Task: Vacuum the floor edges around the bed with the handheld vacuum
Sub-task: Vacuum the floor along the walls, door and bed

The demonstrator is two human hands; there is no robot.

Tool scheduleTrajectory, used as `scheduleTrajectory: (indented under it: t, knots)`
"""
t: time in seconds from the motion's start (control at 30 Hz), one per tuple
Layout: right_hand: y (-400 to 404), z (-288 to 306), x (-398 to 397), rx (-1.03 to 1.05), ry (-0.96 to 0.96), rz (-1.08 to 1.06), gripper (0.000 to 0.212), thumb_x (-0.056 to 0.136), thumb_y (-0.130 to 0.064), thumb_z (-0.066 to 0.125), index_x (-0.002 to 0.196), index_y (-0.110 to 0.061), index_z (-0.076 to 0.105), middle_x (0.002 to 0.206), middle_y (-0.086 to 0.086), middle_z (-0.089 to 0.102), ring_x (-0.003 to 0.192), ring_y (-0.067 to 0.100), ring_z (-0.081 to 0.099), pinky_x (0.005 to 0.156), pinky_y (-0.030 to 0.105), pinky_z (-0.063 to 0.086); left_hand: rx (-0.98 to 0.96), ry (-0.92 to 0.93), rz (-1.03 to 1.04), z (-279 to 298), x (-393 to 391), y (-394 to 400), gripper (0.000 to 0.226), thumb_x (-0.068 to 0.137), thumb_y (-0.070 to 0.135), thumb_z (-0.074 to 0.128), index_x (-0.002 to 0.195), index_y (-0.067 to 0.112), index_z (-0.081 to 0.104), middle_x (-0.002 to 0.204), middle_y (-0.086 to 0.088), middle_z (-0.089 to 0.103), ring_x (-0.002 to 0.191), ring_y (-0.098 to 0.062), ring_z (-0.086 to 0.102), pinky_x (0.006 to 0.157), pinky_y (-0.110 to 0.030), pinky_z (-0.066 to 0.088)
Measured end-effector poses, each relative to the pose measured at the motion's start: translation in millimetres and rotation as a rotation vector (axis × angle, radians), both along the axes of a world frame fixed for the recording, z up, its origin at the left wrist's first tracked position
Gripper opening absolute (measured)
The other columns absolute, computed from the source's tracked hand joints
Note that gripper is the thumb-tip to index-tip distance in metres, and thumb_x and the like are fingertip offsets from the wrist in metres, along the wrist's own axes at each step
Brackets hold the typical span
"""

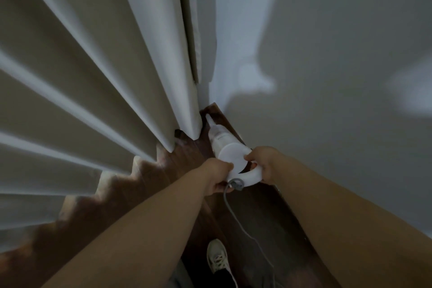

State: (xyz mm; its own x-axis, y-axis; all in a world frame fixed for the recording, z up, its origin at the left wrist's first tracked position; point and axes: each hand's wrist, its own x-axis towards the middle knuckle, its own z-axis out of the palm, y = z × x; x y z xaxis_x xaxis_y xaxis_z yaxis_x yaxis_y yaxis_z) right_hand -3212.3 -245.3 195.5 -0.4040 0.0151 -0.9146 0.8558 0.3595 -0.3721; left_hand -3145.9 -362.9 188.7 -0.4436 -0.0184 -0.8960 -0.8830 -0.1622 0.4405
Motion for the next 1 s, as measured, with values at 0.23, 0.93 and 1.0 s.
scheduleTrajectory:
  t: [0.23, 0.93, 1.0]
  knots:
    - [-3.2, 12.2, 16.0, -0.029, -0.001, 0.042, 0.04, 0.095, -0.005, 0.052, 0.133, 0.0, 0.042, 0.081, 0.009, 0.047, 0.076, 0.023, 0.051, 0.073, 0.037, 0.05, -0.008, -0.035, 0.04, 5.3, 17.9, -2.1, 0.04, 0.098, 0.017, 0.049, 0.134, 0.003, 0.038, 0.118, -0.02, 0.057, 0.083, -0.024, 0.063, 0.06, -0.031, 0.055]
    - [122.7, 6.2, 56.1, 0.089, -0.003, 0.051, 0.033, 0.091, -0.004, 0.055, 0.123, -0.003, 0.051, 0.108, 0.015, 0.055, 0.095, 0.028, 0.054, 0.078, 0.04, 0.047, 0.078, -0.046, -0.021, 25.1, 64.4, 122.5, 0.04, 0.099, 0.016, 0.047, 0.135, 0.003, 0.038, 0.111, -0.016, 0.056, 0.079, -0.022, 0.06, 0.061, -0.03, 0.054]
    - [125.7, 10.4, 58.0, 0.089, -0.007, 0.062, 0.031, 0.091, -0.004, 0.054, 0.122, -0.002, 0.05, 0.105, 0.014, 0.054, 0.094, 0.028, 0.054, 0.078, 0.041, 0.048, 0.073, -0.046, -0.005, 26.1, 67.7, 126.2, 0.04, 0.099, 0.017, 0.048, 0.135, 0.004, 0.038, 0.108, -0.016, 0.057, 0.08, -0.022, 0.061, 0.06, -0.03, 0.055]
